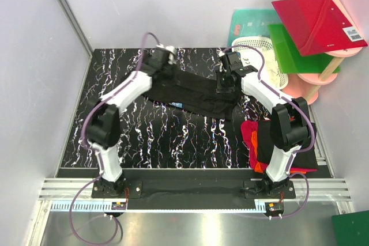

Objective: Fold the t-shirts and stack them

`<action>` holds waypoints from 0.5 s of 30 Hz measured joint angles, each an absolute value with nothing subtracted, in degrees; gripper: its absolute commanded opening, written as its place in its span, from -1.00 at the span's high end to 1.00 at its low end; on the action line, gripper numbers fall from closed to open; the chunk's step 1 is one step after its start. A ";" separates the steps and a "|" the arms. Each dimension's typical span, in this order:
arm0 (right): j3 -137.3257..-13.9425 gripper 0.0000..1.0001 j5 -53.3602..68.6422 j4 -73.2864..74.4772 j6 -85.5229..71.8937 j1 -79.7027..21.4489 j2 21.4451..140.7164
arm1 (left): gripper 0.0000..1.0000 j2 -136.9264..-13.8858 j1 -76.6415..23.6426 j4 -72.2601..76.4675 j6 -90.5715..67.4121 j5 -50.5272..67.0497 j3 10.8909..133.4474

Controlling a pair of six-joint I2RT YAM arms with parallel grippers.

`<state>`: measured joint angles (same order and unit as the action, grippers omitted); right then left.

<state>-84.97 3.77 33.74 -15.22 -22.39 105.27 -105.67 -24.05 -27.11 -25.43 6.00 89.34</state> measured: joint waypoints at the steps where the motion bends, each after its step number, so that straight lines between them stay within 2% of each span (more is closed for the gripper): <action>1: -84.97 1.00 3.44 33.63 -15.27 -22.39 105.27 | 1.00 -107.57 -25.26 -26.68 -25.58 7.11 89.67; 8: -84.97 1.00 -0.40 33.58 -15.46 -22.13 105.27 | 1.00 -123.48 -32.08 -27.70 -28.62 10.57 91.90; 15: -84.90 1.00 -1.23 32.67 -15.46 -21.43 105.27 | 1.00 -123.98 -35.64 -26.33 -31.03 11.75 95.92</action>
